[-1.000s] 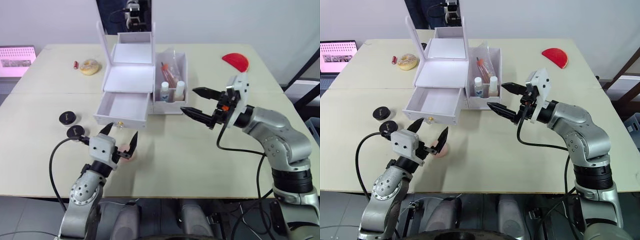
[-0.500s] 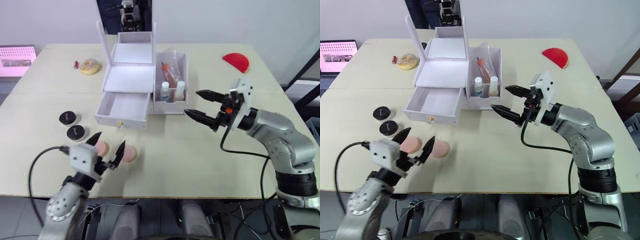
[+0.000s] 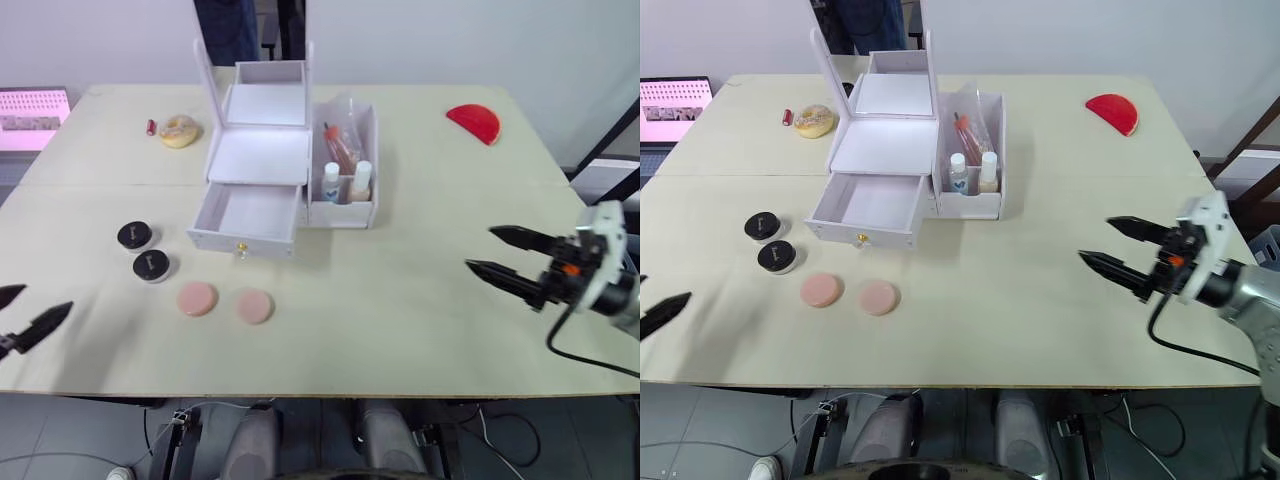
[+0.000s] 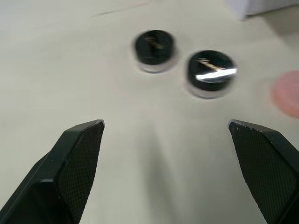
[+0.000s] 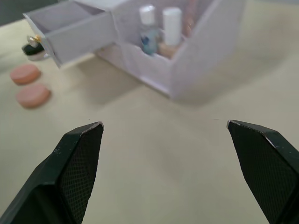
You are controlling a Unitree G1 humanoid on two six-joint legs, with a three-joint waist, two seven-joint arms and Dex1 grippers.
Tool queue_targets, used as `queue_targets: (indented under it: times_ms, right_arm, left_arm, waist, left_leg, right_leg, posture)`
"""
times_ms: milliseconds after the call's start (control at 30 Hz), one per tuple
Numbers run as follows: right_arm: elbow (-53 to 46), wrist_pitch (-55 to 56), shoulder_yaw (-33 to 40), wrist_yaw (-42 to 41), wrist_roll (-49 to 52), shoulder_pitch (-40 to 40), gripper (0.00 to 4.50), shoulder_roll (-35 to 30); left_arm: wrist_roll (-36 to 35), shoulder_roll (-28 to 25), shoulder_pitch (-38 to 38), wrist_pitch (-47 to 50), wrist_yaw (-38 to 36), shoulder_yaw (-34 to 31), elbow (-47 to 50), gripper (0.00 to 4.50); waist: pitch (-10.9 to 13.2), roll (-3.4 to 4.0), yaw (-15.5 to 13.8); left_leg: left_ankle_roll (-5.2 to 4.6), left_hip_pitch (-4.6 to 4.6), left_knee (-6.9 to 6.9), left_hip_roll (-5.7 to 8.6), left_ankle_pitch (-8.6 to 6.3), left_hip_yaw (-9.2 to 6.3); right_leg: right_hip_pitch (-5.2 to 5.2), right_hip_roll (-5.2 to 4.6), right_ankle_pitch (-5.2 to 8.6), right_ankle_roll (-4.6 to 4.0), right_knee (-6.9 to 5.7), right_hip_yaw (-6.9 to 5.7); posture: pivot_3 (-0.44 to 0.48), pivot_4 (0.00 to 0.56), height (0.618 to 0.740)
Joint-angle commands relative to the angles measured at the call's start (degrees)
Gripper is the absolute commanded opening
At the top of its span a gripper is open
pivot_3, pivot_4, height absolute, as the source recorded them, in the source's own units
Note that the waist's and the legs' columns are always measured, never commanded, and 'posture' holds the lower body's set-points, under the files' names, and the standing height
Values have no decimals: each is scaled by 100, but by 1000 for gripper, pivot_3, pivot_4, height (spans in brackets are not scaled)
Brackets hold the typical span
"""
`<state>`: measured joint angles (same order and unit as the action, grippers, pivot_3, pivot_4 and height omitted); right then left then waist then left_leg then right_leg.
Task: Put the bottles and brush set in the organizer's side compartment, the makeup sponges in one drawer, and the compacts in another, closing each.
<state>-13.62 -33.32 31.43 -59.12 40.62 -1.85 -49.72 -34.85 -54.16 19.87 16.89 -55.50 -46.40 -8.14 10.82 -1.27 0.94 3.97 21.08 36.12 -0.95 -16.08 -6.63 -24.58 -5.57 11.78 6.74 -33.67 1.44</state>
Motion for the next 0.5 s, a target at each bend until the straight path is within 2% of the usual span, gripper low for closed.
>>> queue_targets:
  times_ms: [33, 200, 500]
  right_arm:
    - [303, 297, 577, -158, -72, -159, 4500, -147]
    - [597, 516, 748, -215, -181, -318, 4500, -170]
    - [509, 567, 651, -38, -169, -355, 4500, -26]
  left_arm:
    - [98, -441, -336, -167, -400, -249, -759, 4469]
    - [275, -640, -772, -395, -649, -129, -1425, 4469]
    - [422, -621, -993, -456, -829, -75, -1527, 4469]
  waist:
    - [-1, -1, 7]
    - [0, 1, 43]
    - [0, 0, 17]
  left_leg:
    - [0, 1, 0, 0, 0, 0]
    - [1, -1, -8, -1, 0, 1]
    - [0, -1, -13, -2, 0, 2]
  right_leg:
    - [-1, 0, 0, 0, 0, 0]
    - [-4, 0, 0, 0, 0, -1]
    - [-5, 0, -3, -2, -1, -1]
  posture:
    - [0, 150, 739]
    - [0, 150, 739]
    - [0, 150, 739]
